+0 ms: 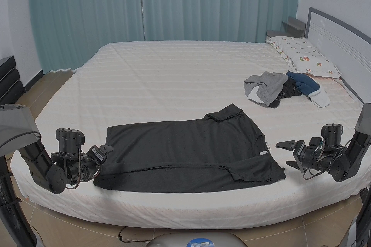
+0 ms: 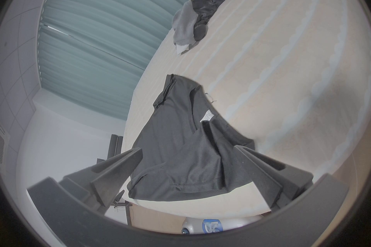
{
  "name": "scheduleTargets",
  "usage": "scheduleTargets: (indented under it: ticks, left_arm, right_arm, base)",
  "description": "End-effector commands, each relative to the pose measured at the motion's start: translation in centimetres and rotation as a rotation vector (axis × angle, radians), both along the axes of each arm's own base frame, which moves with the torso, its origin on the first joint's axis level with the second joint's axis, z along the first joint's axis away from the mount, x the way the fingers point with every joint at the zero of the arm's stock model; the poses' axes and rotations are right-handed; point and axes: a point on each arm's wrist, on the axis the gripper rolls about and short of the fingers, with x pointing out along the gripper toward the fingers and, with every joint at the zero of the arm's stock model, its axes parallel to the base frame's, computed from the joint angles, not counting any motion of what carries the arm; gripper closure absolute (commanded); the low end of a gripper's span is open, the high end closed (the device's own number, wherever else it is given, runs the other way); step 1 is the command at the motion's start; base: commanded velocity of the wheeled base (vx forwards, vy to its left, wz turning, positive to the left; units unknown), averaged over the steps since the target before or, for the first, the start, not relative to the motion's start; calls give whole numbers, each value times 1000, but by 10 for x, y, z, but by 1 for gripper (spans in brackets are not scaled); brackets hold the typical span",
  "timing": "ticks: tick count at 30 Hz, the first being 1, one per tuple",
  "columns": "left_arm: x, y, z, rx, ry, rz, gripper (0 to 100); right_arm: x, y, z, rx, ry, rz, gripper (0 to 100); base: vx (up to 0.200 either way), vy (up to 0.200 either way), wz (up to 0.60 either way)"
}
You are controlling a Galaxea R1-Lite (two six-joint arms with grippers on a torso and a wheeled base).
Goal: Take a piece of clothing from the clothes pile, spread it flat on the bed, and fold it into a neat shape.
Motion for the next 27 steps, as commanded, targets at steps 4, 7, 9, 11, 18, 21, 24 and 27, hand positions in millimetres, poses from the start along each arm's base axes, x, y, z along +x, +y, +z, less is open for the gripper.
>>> scheduleTargets:
  ticks: [4, 7, 9, 11, 18, 21, 24, 27]
  left_arm:
    - [-3, 0, 5, 3, -11, -7, 0]
    - [-6, -2, 13, -1, -30, -13, 0]
    - [-12, -11, 15, -4, -29, -46, 0]
    - [-20, -23, 10, 0, 0, -92, 0]
    - [-33, -52, -7, 17, 83, -203, 0]
    - [-34, -54, -16, 25, 119, -209, 0]
    - [-33, -55, -20, 29, 133, -213, 0]
    - [-29, -55, -29, 35, 156, -210, 0]
  right_arm:
    - [0, 1, -3, -2, 8, 2, 0]
    - [0, 1, -2, -2, 5, 0, 0]
    - [0, 1, -1, -2, 4, 2, 0]
    - [0, 1, -2, -4, 6, 3, 0]
    - [-1, 5, -3, -5, 9, 14, 0]
    - [-1, 6, -3, -5, 11, 15, 0]
    - [-1, 5, -3, -5, 12, 14, 0]
    - [-1, 6, -3, -5, 12, 15, 0]
  base:
    - [0, 0, 0]
    - [0, 0, 0]
    - [0, 0, 0]
    - [0, 0, 0]
    - [0, 0, 0]
    - [0, 0, 0]
    - [0, 0, 0]
    - [0, 0, 0]
